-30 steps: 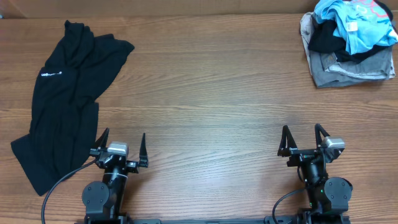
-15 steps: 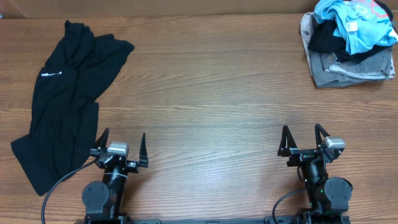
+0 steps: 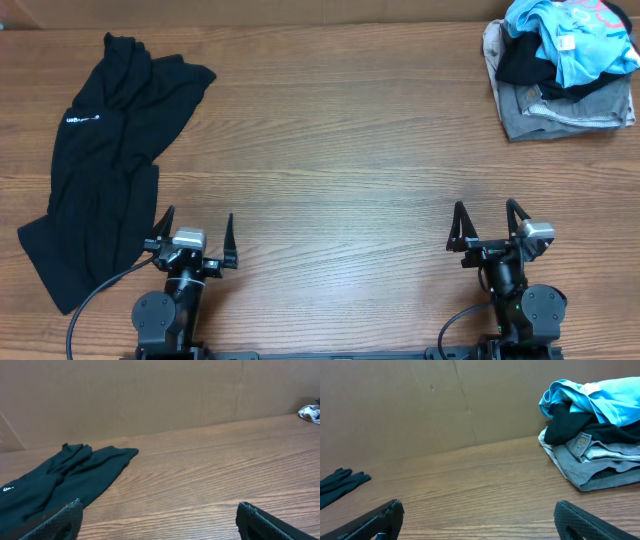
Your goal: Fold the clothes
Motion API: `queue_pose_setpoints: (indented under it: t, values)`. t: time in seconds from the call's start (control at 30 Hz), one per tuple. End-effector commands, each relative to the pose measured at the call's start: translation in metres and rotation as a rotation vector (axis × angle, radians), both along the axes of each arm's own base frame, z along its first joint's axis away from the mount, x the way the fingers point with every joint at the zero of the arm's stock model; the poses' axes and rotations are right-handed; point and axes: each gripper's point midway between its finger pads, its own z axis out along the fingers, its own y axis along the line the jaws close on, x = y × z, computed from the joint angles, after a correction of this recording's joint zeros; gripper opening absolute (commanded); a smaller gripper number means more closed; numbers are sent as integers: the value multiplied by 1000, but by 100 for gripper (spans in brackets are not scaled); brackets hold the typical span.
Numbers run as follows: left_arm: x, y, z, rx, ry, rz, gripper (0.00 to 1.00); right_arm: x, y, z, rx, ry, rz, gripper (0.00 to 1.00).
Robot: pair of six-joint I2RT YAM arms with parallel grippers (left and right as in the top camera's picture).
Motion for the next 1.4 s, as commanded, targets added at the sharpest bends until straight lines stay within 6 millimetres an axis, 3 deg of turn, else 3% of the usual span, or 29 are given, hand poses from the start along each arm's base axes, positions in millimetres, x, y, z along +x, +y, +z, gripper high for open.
queue_pose_setpoints:
  t: [0.0,0.27,0.47,0.6,0.77,0.87,1.1,1.37]
  values:
    - [0,5,1,28,-12,24,100,0,-1,2,4,-20,-5,100]
    - [-2,4,47,-43,-170,24,100,-9,9,60,-6,-217,53,100]
    - [-8,7,83,-48,-167,40,100,-21,11,94,-17,-244,64,100]
    - [-7,7,119,-48,-135,39,100,-34,16,130,-22,-286,87,100]
    - [16,6,158,7,6,30,100,-40,16,169,-19,-234,87,100]
    - [33,6,170,7,119,23,100,-35,21,180,-35,-171,116,100]
    - [73,8,184,16,445,15,100,5,28,184,-15,123,171,100]
    - [136,11,159,66,684,-16,100,70,49,150,66,490,309,100]
